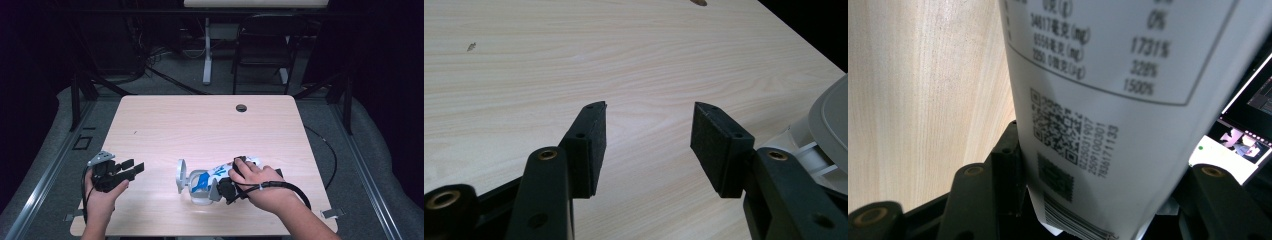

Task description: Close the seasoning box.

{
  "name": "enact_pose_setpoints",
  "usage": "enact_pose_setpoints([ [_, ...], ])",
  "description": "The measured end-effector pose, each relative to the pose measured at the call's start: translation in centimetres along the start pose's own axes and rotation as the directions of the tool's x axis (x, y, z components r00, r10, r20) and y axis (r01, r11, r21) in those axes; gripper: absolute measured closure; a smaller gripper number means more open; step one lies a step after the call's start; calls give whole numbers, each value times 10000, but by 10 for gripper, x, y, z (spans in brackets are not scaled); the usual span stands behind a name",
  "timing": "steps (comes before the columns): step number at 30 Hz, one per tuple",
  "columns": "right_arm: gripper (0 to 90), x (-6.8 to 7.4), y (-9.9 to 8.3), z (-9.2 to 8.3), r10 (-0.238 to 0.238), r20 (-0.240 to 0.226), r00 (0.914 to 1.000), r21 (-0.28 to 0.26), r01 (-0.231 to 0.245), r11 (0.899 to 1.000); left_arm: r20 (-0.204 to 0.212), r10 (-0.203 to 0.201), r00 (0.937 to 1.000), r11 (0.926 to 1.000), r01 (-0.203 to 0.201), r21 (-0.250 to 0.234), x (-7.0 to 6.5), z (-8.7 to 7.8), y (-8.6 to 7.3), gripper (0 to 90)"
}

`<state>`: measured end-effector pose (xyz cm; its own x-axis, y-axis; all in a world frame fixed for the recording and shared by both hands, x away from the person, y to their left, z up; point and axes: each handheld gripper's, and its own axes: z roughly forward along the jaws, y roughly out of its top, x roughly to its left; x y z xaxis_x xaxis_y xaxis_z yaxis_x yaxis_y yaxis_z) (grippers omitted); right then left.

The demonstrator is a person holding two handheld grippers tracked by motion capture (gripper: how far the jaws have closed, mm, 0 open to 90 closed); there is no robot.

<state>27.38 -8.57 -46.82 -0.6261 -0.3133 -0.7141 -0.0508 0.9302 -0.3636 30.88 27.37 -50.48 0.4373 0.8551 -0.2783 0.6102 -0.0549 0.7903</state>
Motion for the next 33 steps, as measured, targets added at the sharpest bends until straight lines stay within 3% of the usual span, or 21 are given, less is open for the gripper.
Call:
enact_pose_setpoints([
  [33,454,-1,1,-1,-108,97,9999,63,107,9999,17,20,10000,10000,-20,32,1,-1,0,486],
])
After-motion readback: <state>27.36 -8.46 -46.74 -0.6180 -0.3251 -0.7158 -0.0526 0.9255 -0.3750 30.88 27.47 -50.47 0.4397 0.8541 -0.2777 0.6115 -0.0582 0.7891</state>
